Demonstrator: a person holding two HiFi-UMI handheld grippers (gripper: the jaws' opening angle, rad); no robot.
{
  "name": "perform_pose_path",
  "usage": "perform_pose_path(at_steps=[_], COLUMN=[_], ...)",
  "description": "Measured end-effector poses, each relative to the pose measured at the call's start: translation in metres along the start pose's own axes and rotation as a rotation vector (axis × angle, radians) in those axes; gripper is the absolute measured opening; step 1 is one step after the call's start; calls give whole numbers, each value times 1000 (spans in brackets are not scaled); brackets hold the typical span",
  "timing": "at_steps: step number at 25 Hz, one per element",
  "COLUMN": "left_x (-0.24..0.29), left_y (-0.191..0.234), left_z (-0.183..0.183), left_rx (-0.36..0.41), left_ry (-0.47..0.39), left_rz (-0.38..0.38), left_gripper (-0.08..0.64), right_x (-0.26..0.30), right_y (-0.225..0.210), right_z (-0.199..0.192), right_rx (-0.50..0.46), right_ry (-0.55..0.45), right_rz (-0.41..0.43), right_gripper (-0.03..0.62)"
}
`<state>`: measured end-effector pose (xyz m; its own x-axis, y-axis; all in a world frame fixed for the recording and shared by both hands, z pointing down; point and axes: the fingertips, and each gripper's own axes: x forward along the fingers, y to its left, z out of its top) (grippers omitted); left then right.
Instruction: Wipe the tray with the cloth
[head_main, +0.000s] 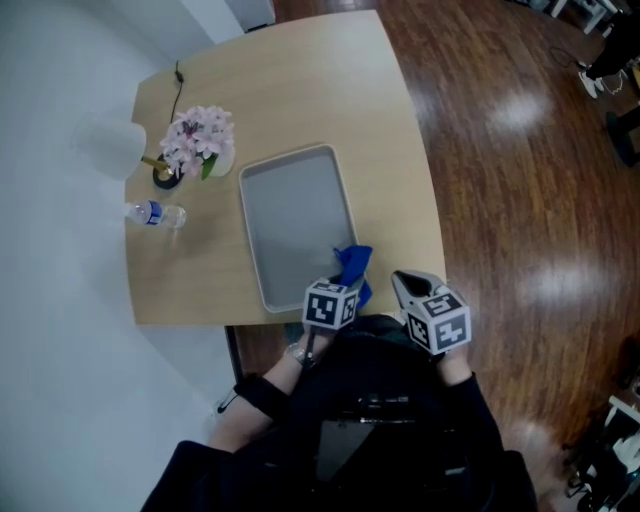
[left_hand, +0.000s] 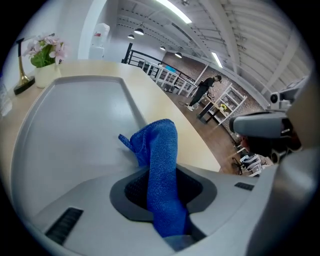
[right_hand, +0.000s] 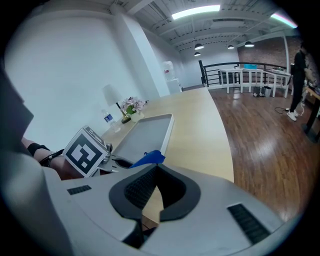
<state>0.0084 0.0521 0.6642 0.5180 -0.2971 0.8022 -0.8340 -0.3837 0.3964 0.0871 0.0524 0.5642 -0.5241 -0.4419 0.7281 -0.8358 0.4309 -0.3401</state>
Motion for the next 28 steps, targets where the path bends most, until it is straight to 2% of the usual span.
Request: perform_pose_path(at_steps=[7,10,14,21,25,28], left_x=[-6,-21,-51,-77,-71,-59], left_y=[0,20,83,216,263,283], left_z=[3,10,35,118,159,172], left_rx=[-14,-45,-114,-116,-123,-128], left_ry=[-25,-63,-131,-202,-199,-161], left_rz=[-38,-16,91,289,338,343], left_gripper=[118,118,118,118,118,118], right_x=[9,15,23,37,42,43], right_y=[9,13,14,17,16,13], right_z=[9,12,19,35,36,38], right_rx=[-12,-17,-25,-34,-31,-19], right_ry=[0,6,12,21,36,35], right_rz=[29,40,48,62,57,45], right_gripper=[5,5,5,5,5,5])
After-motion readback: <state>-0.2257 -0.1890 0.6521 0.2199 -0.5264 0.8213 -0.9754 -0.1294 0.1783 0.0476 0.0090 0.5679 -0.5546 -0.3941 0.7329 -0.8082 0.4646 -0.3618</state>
